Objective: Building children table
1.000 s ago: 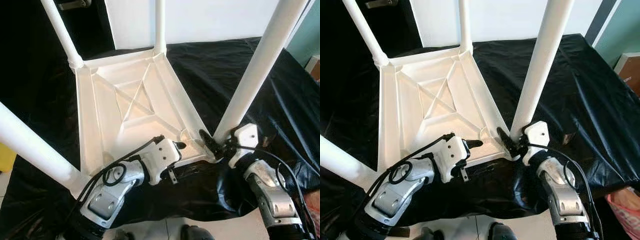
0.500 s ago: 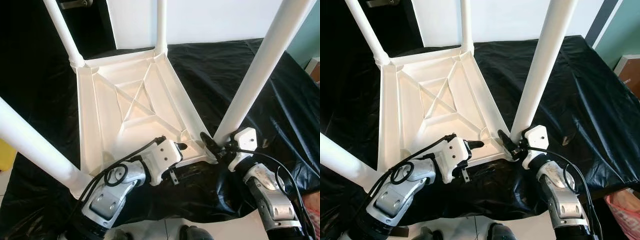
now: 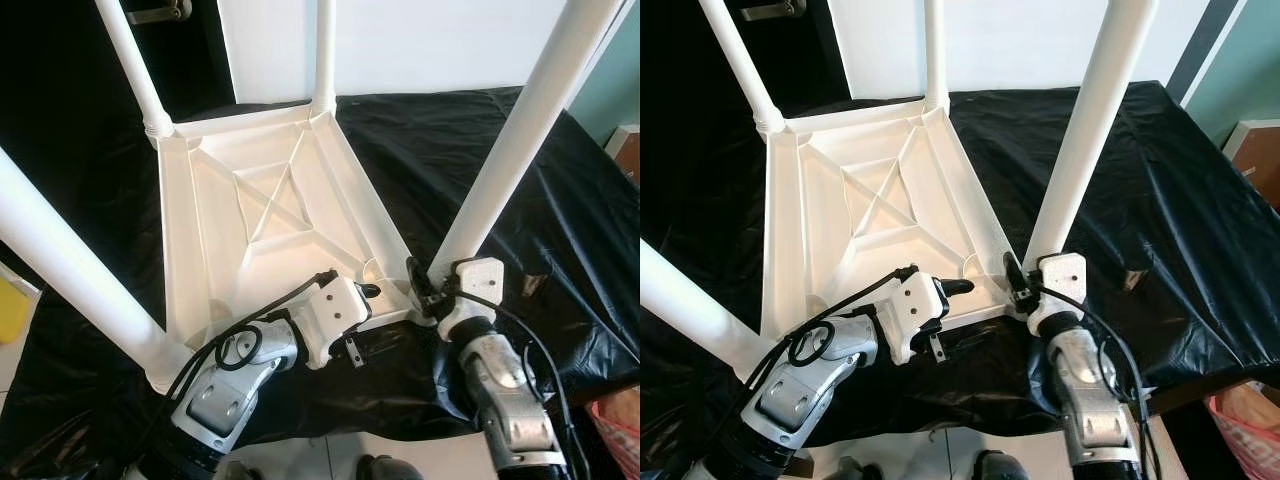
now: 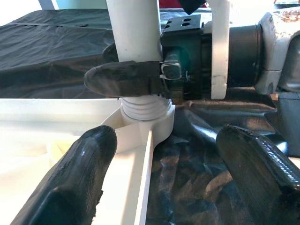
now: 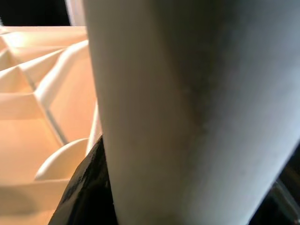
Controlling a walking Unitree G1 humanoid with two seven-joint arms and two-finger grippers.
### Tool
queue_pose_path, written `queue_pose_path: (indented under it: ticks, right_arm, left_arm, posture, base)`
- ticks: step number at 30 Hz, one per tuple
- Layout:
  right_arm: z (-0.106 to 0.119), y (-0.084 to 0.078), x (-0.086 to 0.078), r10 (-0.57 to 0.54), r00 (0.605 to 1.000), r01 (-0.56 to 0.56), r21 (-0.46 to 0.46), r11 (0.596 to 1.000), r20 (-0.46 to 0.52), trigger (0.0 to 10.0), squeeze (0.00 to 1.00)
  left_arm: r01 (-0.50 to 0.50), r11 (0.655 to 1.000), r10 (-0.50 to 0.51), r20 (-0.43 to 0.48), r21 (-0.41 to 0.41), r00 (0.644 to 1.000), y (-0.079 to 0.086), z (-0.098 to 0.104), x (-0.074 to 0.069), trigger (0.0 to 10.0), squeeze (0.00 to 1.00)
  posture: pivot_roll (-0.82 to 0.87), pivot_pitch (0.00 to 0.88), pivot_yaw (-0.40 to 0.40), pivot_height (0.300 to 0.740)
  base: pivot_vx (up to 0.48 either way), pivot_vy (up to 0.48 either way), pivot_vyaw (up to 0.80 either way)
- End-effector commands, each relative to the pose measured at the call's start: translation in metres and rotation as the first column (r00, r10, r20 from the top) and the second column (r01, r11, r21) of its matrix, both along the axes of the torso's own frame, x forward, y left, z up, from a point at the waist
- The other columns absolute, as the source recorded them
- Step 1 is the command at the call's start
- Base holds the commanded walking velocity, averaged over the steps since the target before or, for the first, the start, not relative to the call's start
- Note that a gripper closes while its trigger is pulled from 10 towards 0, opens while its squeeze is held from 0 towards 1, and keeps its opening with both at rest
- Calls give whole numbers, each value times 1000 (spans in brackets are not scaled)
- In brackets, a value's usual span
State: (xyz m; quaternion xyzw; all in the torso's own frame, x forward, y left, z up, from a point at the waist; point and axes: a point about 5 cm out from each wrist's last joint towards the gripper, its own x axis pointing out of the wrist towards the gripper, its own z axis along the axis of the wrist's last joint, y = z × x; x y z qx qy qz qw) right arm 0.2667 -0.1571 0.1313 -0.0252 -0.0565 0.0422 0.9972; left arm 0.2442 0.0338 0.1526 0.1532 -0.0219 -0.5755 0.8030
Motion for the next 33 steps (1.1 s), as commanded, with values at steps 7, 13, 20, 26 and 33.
queue_pose_path:
  ticks: [7,13,20,26,33]
  right_arm:
    - [-15,6,-5,-184,979,188,44,981,-86,10000,0]
    - [-3,9,-5,-176,983,179,55,982,-44,10000,0]
    - [7,11,-6,-130,991,129,59,990,8,10000,1000]
    - [17,11,-6,-33,997,30,51,998,65,10000,1000]
    - [20,7,-8,131,989,-133,17,991,73,10000,0]
  left_arm:
    - [-43,999,43,2,5,999,1,-5,0,10000,0]
    - [-23,1000,23,13,4,1000,-1,-1,3,10000,0]
    - [-32,999,31,43,14,999,2,3,11,10000,0]
    - [-57,998,56,61,6,997,6,6,17,10000,0]
    - [-49,999,49,65,-1,997,9,8,17,10000,0]
  posture:
    - [-119,114,-11,740]
    - [-132,131,2,740]
    - [-131,146,6,740]
    - [-136,163,13,740]
    - [-141,163,18,740]
  base:
    - [0,0,0]
    - [0,0,0]
    - [0,0,0]
    - [0,0,0]
    - [0,0,0]
